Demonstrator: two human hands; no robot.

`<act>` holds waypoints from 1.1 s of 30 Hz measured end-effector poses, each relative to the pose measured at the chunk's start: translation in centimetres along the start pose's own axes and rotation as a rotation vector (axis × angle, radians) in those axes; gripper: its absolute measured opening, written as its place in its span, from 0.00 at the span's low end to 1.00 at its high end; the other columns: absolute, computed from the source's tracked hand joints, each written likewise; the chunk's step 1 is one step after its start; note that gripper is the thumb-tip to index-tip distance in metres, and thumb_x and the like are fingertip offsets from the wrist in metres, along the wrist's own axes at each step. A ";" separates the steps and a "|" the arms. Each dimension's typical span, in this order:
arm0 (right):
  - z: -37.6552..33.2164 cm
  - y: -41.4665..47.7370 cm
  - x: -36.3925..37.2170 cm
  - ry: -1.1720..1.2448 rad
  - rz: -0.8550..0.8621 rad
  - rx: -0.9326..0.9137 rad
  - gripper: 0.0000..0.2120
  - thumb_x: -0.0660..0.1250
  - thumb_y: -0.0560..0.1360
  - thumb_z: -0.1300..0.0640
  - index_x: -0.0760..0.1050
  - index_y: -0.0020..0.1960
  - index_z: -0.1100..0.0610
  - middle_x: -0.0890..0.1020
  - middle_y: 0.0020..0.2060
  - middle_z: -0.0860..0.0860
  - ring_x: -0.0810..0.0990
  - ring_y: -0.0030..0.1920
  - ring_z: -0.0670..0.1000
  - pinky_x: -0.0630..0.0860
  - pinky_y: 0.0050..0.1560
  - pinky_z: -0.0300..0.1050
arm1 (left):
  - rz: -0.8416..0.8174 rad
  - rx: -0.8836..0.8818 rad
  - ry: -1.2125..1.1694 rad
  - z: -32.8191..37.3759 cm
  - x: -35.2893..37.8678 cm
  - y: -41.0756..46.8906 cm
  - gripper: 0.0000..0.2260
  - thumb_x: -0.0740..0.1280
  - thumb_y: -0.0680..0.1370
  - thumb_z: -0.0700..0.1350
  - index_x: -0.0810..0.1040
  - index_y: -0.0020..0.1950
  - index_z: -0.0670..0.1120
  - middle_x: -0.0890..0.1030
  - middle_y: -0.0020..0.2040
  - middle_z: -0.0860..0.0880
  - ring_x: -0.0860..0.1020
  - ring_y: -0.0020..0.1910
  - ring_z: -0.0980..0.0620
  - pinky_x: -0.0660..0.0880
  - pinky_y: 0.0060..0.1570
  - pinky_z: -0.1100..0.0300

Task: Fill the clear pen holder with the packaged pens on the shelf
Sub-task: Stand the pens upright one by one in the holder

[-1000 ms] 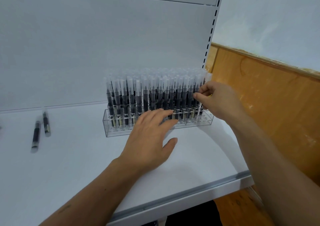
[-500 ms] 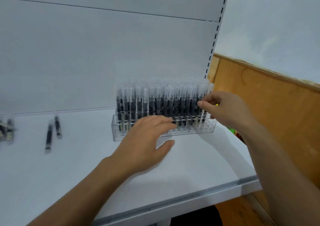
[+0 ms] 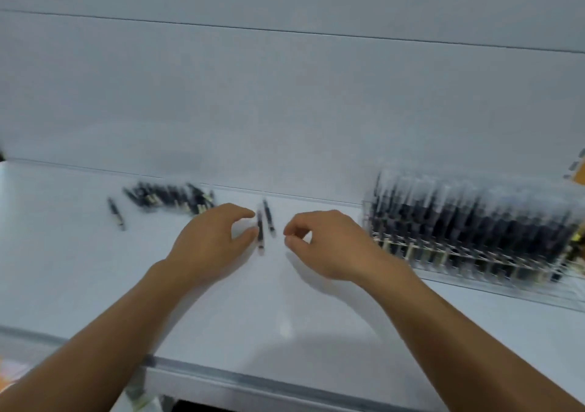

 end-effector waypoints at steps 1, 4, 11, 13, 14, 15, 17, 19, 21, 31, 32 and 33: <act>-0.3 1.5 0.9 -0.015 0.018 0.022 0.11 0.61 0.79 0.47 0.78 0.58 0.46 0.82 0.55 0.43 0.77 0.55 0.49 0.73 0.56 0.45 | 0.015 -0.046 0.020 -1.2 -0.4 0.4 0.16 0.63 0.78 0.56 0.76 0.65 0.55 0.76 0.65 0.57 0.72 0.65 0.54 0.66 0.62 0.59; -0.5 5.1 2.7 0.011 0.094 0.100 0.15 0.60 0.79 0.45 0.76 0.62 0.48 0.79 0.58 0.47 0.77 0.59 0.54 0.72 0.54 0.46 | 0.014 -0.128 0.085 -3.6 -0.9 1.2 0.22 0.63 0.79 0.56 0.72 0.71 0.48 0.70 0.73 0.48 0.65 0.72 0.49 0.60 0.70 0.56; -0.9 7.4 5.7 -0.034 0.080 0.053 0.14 0.57 0.81 0.44 0.79 0.56 0.47 0.80 0.54 0.47 0.80 0.53 0.55 0.72 0.46 0.45 | -0.265 -0.101 0.149 -3.7 0.9 1.4 0.27 0.52 0.81 0.62 0.62 0.76 0.50 0.54 0.79 0.51 0.49 0.78 0.50 0.47 0.75 0.56; -0.8 7.4 5.8 -0.042 0.068 0.036 0.15 0.57 0.81 0.44 0.78 0.61 0.45 0.81 0.58 0.47 0.79 0.56 0.53 0.71 0.49 0.45 | -0.283 -0.065 0.109 -3.0 0.7 1.0 0.25 0.53 0.82 0.59 0.66 0.74 0.49 0.55 0.79 0.53 0.49 0.78 0.54 0.47 0.72 0.61; -0.8 7.3 5.7 -0.038 0.076 0.028 0.15 0.58 0.81 0.44 0.77 0.63 0.44 0.81 0.59 0.46 0.78 0.57 0.53 0.71 0.50 0.45 | -0.273 -0.045 0.084 -2.7 0.7 0.9 0.23 0.54 0.82 0.59 0.68 0.73 0.49 0.56 0.79 0.54 0.50 0.77 0.55 0.49 0.71 0.62; -0.8 7.2 5.6 -0.027 0.091 0.024 0.15 0.58 0.81 0.44 0.77 0.63 0.44 0.81 0.59 0.45 0.78 0.57 0.52 0.70 0.50 0.44 | -0.269 -0.030 0.059 -2.5 0.6 0.7 0.23 0.55 0.81 0.59 0.69 0.72 0.49 0.57 0.78 0.55 0.50 0.77 0.57 0.51 0.71 0.61; -0.6 7.2 5.5 0.010 0.124 0.022 0.14 0.60 0.80 0.45 0.78 0.62 0.43 0.81 0.57 0.44 0.78 0.56 0.50 0.69 0.48 0.42 | -0.296 -0.018 0.015 -2.0 0.6 0.1 0.21 0.56 0.81 0.59 0.69 0.71 0.51 0.59 0.77 0.57 0.51 0.77 0.59 0.53 0.71 0.60; -0.3 7.2 5.5 0.038 0.150 0.027 0.11 0.61 0.79 0.47 0.81 0.57 0.44 0.82 0.53 0.44 0.78 0.52 0.50 0.68 0.45 0.41 | -0.326 0.037 -0.027 -1.5 0.7 -0.5 0.19 0.57 0.81 0.57 0.74 0.66 0.49 0.68 0.70 0.56 0.61 0.71 0.59 0.60 0.69 0.60; 0.0 7.1 5.4 0.051 0.170 0.051 0.09 0.63 0.79 0.51 0.82 0.53 0.45 0.82 0.50 0.44 0.78 0.47 0.50 0.68 0.43 0.41 | -0.322 0.111 -0.104 -0.4 0.4 -1.1 0.15 0.59 0.81 0.56 0.77 0.61 0.49 0.72 0.59 0.56 0.69 0.61 0.58 0.68 0.64 0.60; 1.1 6.8 4.9 0.039 0.108 0.170 0.09 0.63 0.75 0.52 0.76 0.53 0.52 0.80 0.48 0.47 0.74 0.46 0.52 0.68 0.44 0.44 | 0.052 -0.284 -0.060 -4.0 -1.8 2.1 0.21 0.66 0.76 0.58 0.75 0.66 0.50 0.78 0.59 0.53 0.77 0.54 0.55 0.70 0.52 0.59; 1.0 6.7 4.9 0.029 0.105 0.167 0.09 0.63 0.75 0.51 0.77 0.52 0.54 0.80 0.46 0.48 0.74 0.45 0.52 0.69 0.43 0.44 | 0.026 -0.338 -0.028 -4.6 -1.7 2.8 0.23 0.66 0.76 0.59 0.74 0.67 0.49 0.77 0.60 0.51 0.77 0.56 0.53 0.70 0.52 0.58; 0.9 6.5 4.8 0.024 0.101 0.165 0.09 0.63 0.75 0.51 0.77 0.51 0.55 0.80 0.45 0.49 0.75 0.44 0.53 0.71 0.43 0.45 | 0.004 -0.393 -0.002 -5.0 -1.5 3.4 0.24 0.65 0.76 0.60 0.73 0.68 0.48 0.77 0.61 0.50 0.77 0.58 0.50 0.70 0.53 0.56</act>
Point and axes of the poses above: each hand's wrist, its own y-axis towards the middle knuckle, its own x-axis out of the palm, z = x × y, the point moved 4 cm from there along y, towards the middle knuckle
